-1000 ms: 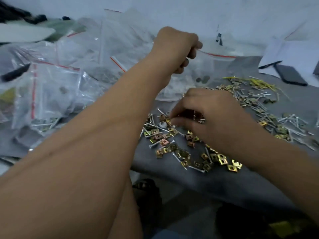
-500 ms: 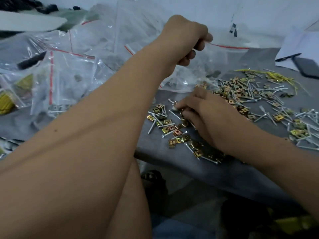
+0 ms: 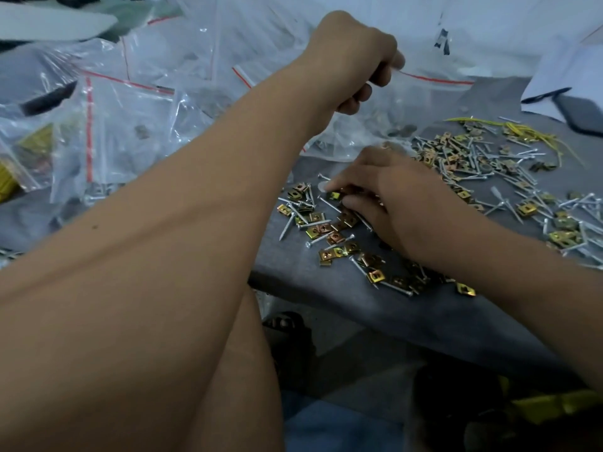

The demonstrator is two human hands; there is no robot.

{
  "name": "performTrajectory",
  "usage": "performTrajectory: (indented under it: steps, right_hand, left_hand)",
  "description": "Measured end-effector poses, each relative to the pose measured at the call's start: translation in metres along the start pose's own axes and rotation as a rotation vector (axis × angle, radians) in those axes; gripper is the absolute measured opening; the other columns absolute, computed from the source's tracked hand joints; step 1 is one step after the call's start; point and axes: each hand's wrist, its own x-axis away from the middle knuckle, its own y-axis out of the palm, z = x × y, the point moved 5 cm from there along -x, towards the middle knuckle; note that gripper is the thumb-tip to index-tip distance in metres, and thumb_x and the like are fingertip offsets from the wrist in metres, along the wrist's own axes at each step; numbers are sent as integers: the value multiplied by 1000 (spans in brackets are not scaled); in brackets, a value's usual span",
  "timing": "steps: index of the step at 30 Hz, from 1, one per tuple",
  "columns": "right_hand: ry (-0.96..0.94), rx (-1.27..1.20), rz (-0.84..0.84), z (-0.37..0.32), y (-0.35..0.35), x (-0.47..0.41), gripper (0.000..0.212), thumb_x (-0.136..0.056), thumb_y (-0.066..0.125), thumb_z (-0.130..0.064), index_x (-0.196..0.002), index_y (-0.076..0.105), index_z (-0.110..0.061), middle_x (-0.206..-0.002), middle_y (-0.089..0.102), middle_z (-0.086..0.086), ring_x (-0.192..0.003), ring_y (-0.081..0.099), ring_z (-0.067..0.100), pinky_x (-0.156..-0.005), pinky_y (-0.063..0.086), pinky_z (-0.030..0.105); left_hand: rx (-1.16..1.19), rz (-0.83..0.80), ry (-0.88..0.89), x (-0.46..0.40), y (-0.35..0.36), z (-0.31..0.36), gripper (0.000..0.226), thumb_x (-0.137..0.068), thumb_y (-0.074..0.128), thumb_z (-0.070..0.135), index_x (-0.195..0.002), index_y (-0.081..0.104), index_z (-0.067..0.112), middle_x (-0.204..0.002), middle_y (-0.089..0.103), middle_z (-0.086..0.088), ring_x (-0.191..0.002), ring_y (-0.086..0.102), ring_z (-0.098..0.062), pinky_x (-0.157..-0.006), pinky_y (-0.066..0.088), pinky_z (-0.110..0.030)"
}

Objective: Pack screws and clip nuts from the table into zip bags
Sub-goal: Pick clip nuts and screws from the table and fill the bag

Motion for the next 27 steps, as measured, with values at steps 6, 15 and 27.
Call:
performTrajectory:
  steps: [6, 15, 27]
  right_hand:
    - [60, 17, 60, 16, -11, 0, 12, -99, 65, -18, -107, 73, -21, -108, 58, -3, -101, 58, 20, -88, 45, 32]
    - [-66, 67, -61, 2, -6, -3, 24, -103, 59, -17, -120, 73, -24, -122, 62, -3, -115, 50, 21, -98, 46, 40]
    - [222, -6, -145, 38, -20, 3, 11, -95, 71, -36, -102, 64, -33, -85, 53, -20, -78, 51, -1, -64, 37, 17]
  left_hand:
    - [-15, 13, -22, 0, -4, 0, 20, -97, 61, 12, -100, 79, 4, -62, 61, 3, -55, 46, -16, -53, 38, -28]
    - [-20, 17, -34, -4, -8, 0, 21, -97, 60, 13, -100, 80, 7, -61, 62, 4, -56, 47, -16, -53, 40, -27]
    - [254, 227, 63, -10, -29, 1, 17, -97, 61, 6, -99, 78, 1, -59, 58, -1, -54, 45, -19, -54, 39, -29]
